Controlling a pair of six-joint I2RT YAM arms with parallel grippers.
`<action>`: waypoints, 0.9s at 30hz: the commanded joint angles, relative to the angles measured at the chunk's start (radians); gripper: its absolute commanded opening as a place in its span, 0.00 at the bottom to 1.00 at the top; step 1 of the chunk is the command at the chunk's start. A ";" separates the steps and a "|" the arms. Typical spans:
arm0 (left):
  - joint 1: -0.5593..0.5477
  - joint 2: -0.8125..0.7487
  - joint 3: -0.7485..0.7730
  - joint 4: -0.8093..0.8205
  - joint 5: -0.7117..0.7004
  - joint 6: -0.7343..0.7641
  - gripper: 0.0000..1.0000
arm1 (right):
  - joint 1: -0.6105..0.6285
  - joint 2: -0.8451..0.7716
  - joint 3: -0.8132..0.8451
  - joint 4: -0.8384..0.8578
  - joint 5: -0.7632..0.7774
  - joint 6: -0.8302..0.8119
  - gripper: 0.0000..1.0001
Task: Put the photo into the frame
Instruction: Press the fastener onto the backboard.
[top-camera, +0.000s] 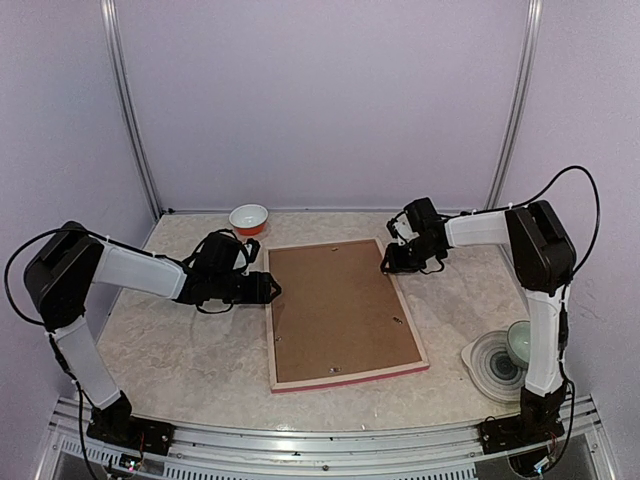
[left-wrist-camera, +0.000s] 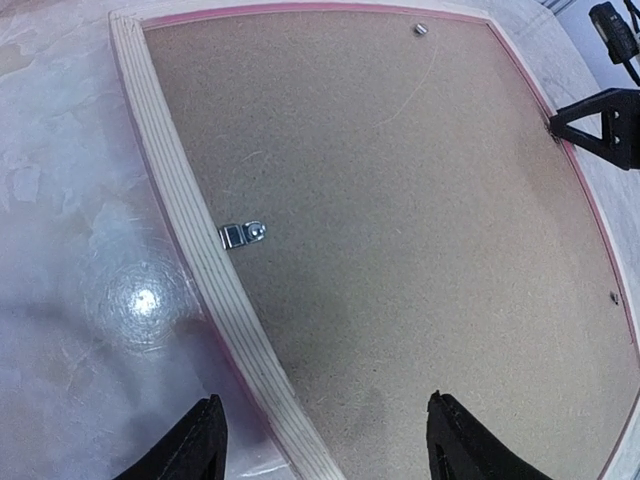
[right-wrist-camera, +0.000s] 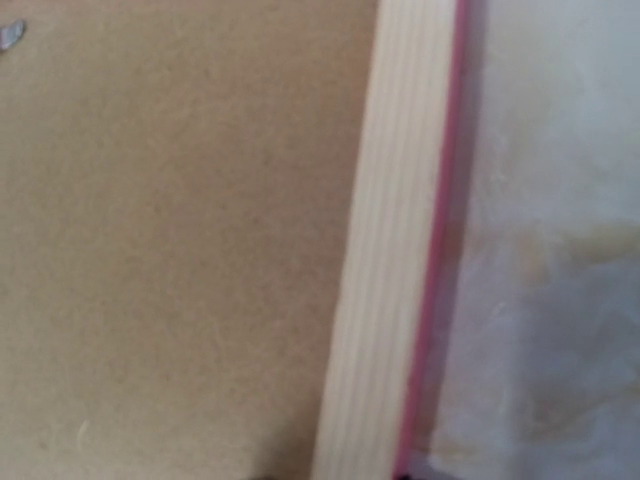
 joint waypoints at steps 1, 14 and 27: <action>0.006 0.011 -0.008 0.026 0.015 0.009 0.68 | 0.015 -0.014 0.005 -0.046 0.015 -0.014 0.32; 0.006 0.006 -0.010 0.029 0.022 0.006 0.68 | 0.015 -0.044 -0.020 -0.018 -0.070 -0.004 0.33; 0.006 0.008 -0.009 0.031 0.027 0.004 0.68 | 0.015 -0.048 -0.031 -0.002 -0.103 0.007 0.36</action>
